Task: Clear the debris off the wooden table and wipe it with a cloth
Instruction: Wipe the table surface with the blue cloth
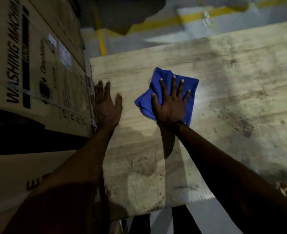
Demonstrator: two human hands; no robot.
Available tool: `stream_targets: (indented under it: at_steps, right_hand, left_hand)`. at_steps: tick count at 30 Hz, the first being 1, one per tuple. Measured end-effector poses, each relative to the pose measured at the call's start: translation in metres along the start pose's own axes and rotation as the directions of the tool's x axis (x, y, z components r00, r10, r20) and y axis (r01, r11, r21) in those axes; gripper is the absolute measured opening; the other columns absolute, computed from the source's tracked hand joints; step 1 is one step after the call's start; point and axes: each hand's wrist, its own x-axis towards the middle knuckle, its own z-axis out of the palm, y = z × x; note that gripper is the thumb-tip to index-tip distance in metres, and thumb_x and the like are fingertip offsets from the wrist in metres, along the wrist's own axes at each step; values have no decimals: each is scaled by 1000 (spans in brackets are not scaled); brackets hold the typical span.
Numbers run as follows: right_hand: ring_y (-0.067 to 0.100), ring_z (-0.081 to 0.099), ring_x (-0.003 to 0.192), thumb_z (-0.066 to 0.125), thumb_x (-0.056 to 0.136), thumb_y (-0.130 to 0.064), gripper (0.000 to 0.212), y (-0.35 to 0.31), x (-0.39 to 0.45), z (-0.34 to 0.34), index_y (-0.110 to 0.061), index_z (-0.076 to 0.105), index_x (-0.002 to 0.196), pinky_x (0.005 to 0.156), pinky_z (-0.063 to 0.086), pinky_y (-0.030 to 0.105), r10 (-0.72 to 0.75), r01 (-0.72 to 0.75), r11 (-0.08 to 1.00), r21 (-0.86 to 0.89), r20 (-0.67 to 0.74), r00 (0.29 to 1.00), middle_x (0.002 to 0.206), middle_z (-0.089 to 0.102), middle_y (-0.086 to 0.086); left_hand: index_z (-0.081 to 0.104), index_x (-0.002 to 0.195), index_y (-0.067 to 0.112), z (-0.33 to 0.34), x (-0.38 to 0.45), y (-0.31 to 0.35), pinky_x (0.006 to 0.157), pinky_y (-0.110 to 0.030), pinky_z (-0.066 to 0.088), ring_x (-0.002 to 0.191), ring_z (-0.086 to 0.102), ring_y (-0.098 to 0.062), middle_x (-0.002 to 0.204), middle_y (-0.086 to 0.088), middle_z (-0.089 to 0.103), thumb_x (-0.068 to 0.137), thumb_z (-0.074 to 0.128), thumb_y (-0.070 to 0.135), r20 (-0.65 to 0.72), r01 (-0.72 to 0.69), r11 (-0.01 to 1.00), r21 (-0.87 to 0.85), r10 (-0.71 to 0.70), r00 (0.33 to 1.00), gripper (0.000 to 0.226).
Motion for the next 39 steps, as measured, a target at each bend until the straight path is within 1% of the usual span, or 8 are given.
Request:
stream_targets:
  at_steps: [7,13,17,19,24,31,35,39]
  right_hand:
    - [39,2,163,29,104,-69,70,-43,90,19,-37,24,166,127,-1,68,-159,158,987,24,82,984,177,8,8]
    - [38,-1,163,20,95,-79,81,-83,139,30,-41,22,166,127,-3,67,-301,294,953,68,169,938,178,6,6]
    - [37,1,163,31,98,-79,75,-108,156,39,-45,25,164,126,-4,67,-415,407,910,80,208,886,177,12,5]
    - [37,3,163,33,98,-79,74,-115,157,41,-46,26,164,125,-4,67,-464,458,885,79,215,860,177,13,4]
    - [35,1,164,34,95,-82,76,-118,140,42,-49,28,162,126,-3,69,-538,529,842,100,192,821,178,11,2]
    - [32,-3,164,37,96,-82,75,-105,67,35,-50,26,163,126,-3,68,-596,585,803,112,162,787,178,7,1]
    - [31,-4,164,39,95,-83,76,-95,18,27,-50,27,163,127,-5,66,-588,573,809,129,152,795,178,6,-1]
    - [31,-6,164,40,95,-83,77,-86,-39,15,-49,25,163,126,-5,67,-577,564,816,126,162,800,178,4,0]
  left_hand:
    - [44,159,18,4,3,-1,130,-42,14,159,27,-27,170,-8,34,102,52,43,-88,-17,997,-81,10,996,63]
    - [41,158,12,8,9,-3,129,-50,19,158,28,-26,168,-9,36,100,52,39,-87,5,981,-196,-22,996,65]
    - [41,157,3,11,5,-5,124,-57,29,154,36,-30,164,-13,41,103,52,35,-196,-57,964,-261,5,981,64]
    - [40,157,0,9,4,-5,124,-53,32,152,38,-31,164,-15,41,103,52,34,-221,-68,950,-304,-1,975,65]
    - [41,156,3,-7,9,-1,120,-12,22,152,38,-29,164,-17,38,102,52,37,-165,3,887,-461,-89,982,65]
    - [44,154,3,-29,9,-10,120,-15,27,148,40,-21,160,-14,45,101,53,33,-86,105,760,-641,-207,975,61]
    - [47,151,3,-39,-4,-33,122,-41,36,145,46,-26,155,-15,50,103,49,27,-40,138,769,-624,-208,977,55]
    - [54,147,6,-50,-33,-49,113,-22,32,141,50,-27,151,-13,55,102,48,31,-2,184,830,-527,-218,976,52]
